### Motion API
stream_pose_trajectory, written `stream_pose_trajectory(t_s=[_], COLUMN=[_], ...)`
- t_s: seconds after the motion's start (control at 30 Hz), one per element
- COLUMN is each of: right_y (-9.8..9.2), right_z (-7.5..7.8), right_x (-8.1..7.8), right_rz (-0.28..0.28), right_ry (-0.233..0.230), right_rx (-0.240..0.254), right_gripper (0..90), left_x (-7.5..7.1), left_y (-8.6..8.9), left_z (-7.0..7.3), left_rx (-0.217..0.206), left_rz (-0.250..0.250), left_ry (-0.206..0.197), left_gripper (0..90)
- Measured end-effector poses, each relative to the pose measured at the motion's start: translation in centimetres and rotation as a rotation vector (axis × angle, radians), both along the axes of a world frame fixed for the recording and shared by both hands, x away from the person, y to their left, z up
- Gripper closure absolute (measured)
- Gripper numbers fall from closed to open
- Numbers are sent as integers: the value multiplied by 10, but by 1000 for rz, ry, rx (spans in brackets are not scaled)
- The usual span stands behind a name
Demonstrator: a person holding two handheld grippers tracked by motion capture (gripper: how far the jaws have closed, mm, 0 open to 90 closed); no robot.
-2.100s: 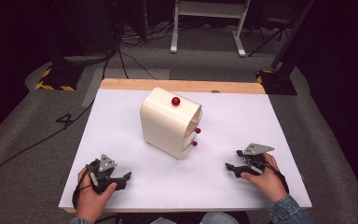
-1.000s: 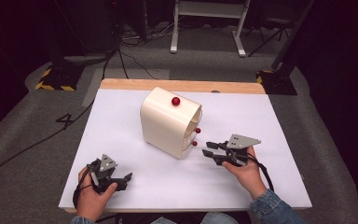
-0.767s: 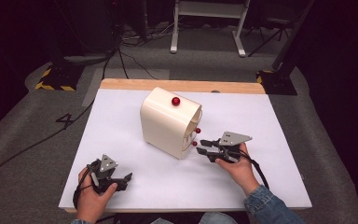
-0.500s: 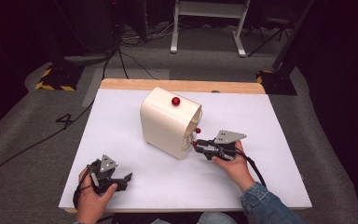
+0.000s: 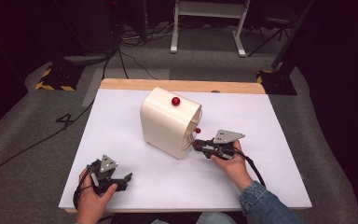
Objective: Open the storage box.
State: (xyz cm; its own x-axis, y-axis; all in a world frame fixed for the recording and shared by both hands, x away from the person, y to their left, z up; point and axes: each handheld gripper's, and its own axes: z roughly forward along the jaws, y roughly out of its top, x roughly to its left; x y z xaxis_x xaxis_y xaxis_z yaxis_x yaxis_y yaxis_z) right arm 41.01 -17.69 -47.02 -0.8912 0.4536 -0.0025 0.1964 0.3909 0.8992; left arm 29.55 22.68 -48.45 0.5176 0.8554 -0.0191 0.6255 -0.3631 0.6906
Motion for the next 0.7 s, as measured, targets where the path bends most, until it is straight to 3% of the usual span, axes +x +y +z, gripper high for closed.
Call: stream_pose_trajectory(t_s=[0.33,0.7], right_y=[-4,-22], right_z=[4,13], right_x=[-4,-18], right_rz=[-5,-28], right_ry=[-10,-15], right_rx=[3,13], right_gripper=[750,751], left_x=[0,2], left_y=[0,1], left_z=[0,1], left_rx=[-6,-8], left_rz=[0,-4], left_ry=[6,14], left_gripper=[163,160])
